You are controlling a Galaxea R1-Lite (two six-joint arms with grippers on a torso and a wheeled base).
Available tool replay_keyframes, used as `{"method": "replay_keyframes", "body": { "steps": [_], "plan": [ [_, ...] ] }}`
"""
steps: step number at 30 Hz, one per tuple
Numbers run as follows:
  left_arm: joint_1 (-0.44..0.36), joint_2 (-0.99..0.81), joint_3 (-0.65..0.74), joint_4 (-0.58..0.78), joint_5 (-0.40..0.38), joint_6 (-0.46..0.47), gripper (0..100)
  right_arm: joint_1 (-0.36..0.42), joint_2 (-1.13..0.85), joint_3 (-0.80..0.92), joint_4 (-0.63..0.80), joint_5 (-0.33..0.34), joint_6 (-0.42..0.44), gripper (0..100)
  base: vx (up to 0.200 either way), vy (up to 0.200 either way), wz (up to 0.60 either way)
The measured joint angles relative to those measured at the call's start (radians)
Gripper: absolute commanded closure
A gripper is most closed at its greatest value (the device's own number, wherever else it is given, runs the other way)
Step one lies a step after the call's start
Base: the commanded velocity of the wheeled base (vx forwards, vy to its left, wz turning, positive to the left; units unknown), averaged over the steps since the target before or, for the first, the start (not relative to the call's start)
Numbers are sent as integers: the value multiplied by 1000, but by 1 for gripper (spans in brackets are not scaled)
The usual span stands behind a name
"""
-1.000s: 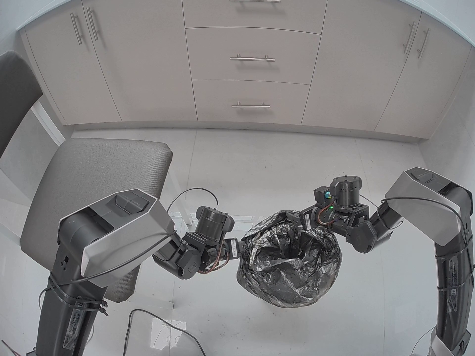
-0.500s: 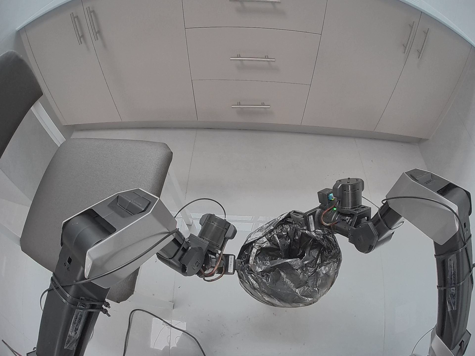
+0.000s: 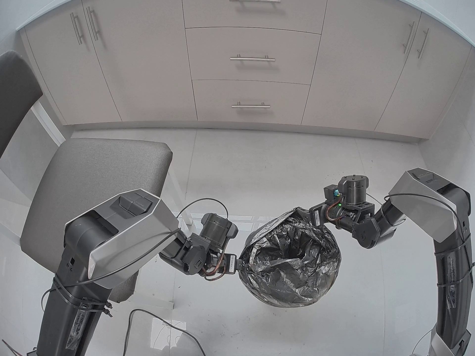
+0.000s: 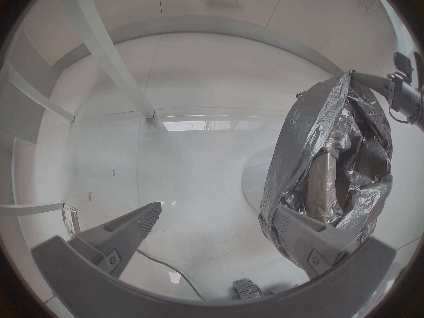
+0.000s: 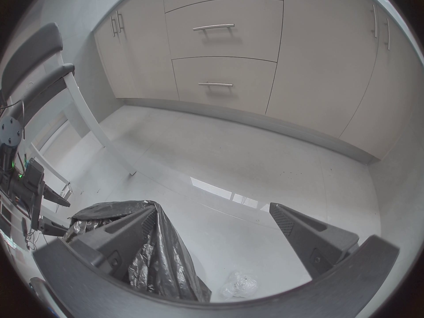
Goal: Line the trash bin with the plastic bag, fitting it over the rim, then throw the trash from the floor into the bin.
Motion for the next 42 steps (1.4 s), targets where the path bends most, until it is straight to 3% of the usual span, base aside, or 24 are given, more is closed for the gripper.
{"method": "replay_keyframes", "body": {
  "steps": [30,42],
  "plan": [
    [-1,4,4,-7,5,-2,0,-82,144,-164,96,0,-4,0,0,0,0],
    [-1,3,5,-12,4,-8,0,-76,22,-48,96,14,0,0,0,0,0]
  ]
}}
